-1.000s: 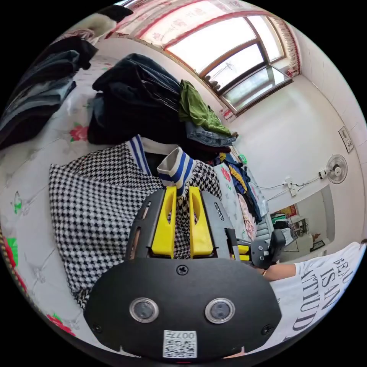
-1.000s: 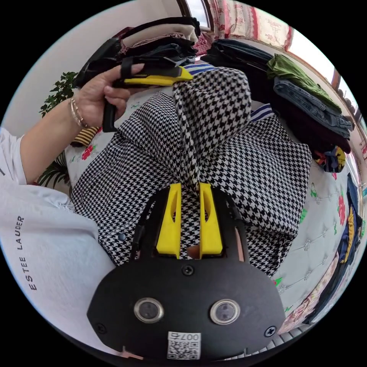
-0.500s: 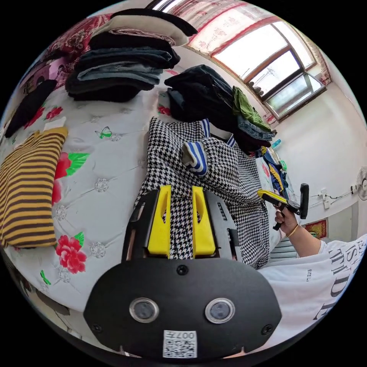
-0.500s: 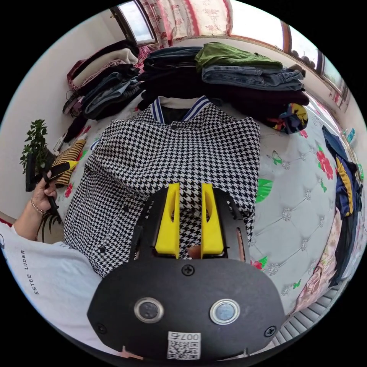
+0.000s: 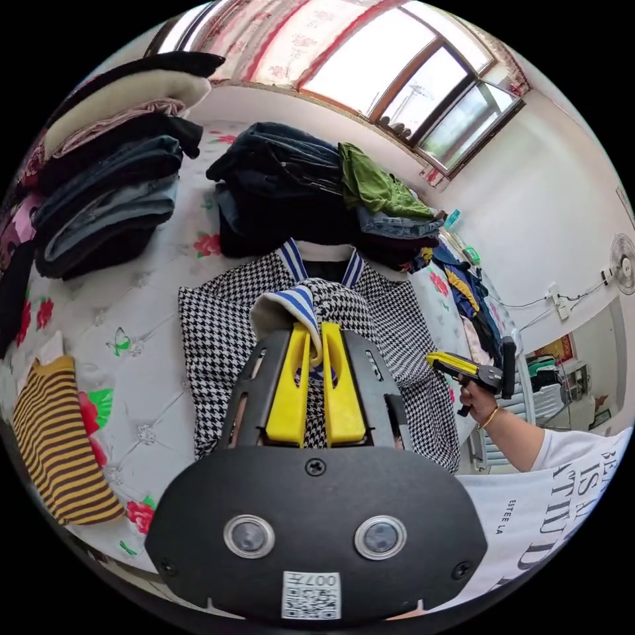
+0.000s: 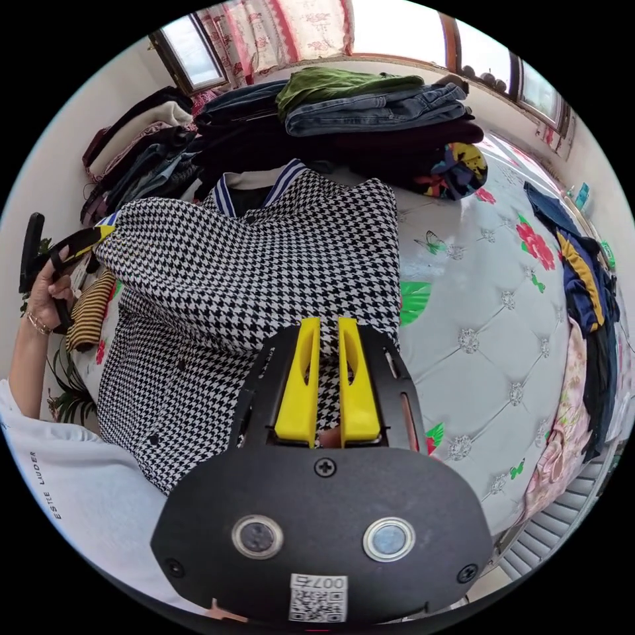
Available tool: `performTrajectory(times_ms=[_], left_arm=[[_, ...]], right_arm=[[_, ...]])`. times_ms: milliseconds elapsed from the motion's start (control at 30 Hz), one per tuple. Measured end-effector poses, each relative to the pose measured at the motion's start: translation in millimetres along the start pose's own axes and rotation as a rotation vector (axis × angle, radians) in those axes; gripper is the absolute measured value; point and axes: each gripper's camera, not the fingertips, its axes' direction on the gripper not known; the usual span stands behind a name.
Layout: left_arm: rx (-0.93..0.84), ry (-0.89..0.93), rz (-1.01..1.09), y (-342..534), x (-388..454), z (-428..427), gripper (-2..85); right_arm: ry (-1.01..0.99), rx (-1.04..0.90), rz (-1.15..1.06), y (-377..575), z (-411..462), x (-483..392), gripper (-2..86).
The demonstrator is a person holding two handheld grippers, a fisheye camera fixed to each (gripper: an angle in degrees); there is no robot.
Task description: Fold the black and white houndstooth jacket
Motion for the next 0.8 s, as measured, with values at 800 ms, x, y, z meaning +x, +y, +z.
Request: performTrajectory(times_ms=[800], left_arm=[[-0.480,0.080,-0.254,287,-84,-40,13.7]], right_arm=[[-0.468,-0.400,0.188,153,-109,163,7.5]])
